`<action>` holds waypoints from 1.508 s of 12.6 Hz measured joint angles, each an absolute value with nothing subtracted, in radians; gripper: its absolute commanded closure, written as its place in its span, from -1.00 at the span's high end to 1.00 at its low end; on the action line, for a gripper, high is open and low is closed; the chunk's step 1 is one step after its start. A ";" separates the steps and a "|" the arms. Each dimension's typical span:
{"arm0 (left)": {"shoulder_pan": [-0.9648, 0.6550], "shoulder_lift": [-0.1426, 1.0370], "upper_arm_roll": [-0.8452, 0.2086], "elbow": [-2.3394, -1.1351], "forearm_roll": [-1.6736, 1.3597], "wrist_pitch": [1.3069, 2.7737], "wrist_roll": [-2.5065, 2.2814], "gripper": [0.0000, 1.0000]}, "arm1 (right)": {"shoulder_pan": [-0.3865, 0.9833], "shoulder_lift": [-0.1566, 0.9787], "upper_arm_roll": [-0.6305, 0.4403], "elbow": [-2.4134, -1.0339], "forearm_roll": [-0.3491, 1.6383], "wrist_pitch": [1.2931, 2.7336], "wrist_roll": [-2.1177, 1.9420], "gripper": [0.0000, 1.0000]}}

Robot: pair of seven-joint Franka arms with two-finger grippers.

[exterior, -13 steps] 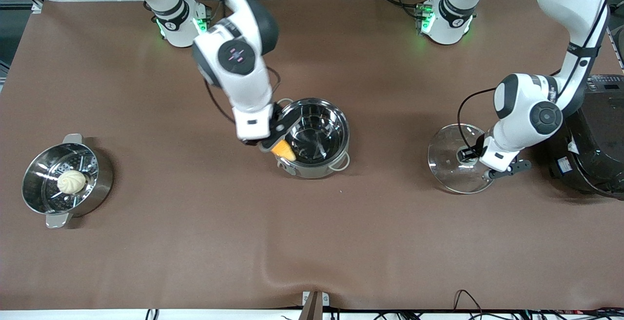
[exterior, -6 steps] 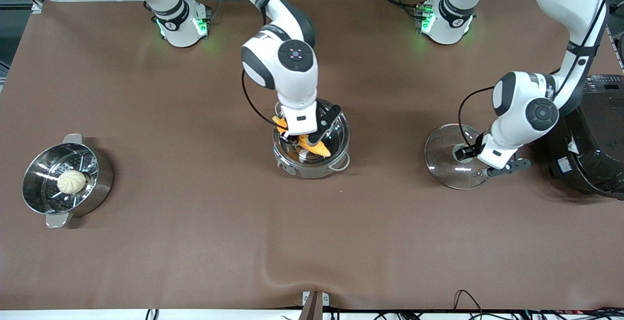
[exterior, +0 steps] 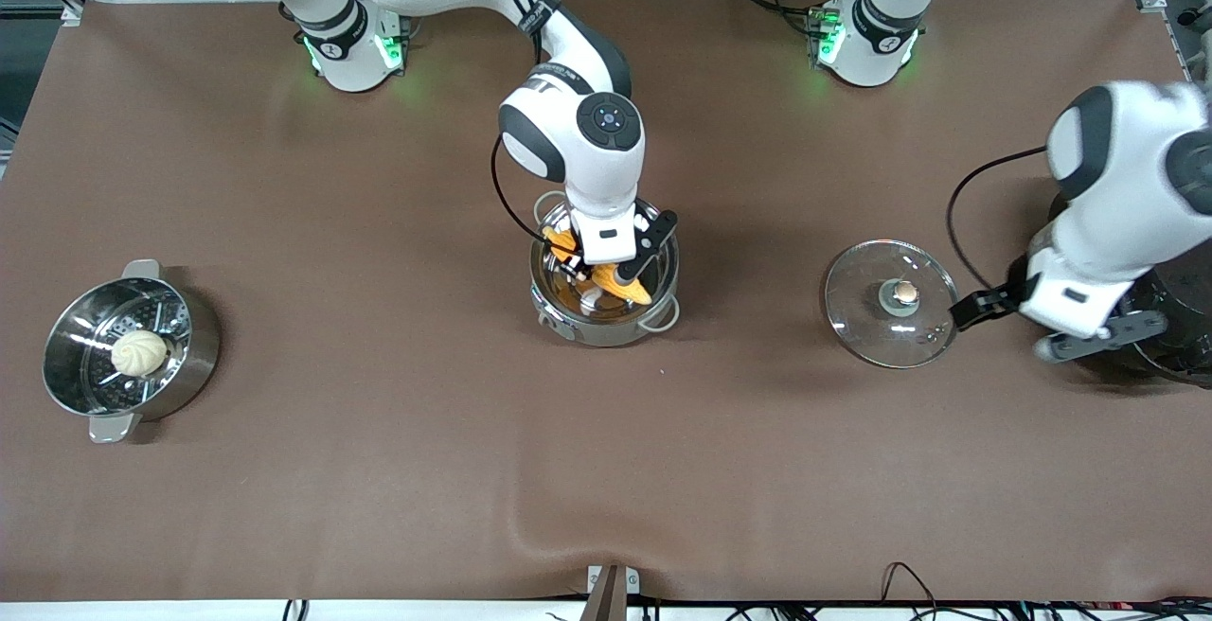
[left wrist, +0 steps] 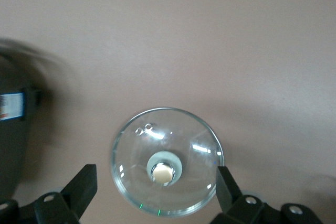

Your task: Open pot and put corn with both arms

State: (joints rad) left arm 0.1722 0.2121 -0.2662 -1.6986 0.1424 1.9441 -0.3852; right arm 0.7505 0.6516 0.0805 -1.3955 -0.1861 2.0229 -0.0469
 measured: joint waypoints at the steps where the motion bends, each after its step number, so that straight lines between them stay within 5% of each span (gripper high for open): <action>1: 0.172 0.209 -0.270 -1.627 0.143 1.849 -0.380 1.00 | 0.758 0.652 0.081 -1.395 -0.186 2.020 -0.041 0.21; 2: 0.172 0.207 -0.279 -1.560 0.143 1.756 -0.377 1.00 | 0.765 0.652 0.081 -1.395 -0.186 2.019 -0.025 0.99; 5: 0.172 0.204 -0.309 -1.422 0.143 1.561 -0.377 1.00 | 0.773 0.652 0.080 -1.394 -0.205 2.015 0.011 1.00; 14: 0.170 0.156 -0.367 -1.397 0.143 1.498 -0.417 1.00 | 0.785 0.632 0.063 -1.351 -0.214 1.889 0.092 1.00; 19: 0.170 0.158 -0.374 -1.399 0.127 1.498 -0.420 1.00 | 0.595 0.500 0.047 -1.334 -0.214 1.734 0.097 1.00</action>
State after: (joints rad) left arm 0.1697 0.1582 -0.3741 -1.3986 0.1274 1.4979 -0.4196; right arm 0.5949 0.5003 0.0475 -1.3339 -0.2142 1.7343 0.0966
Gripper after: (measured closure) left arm 0.000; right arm 0.000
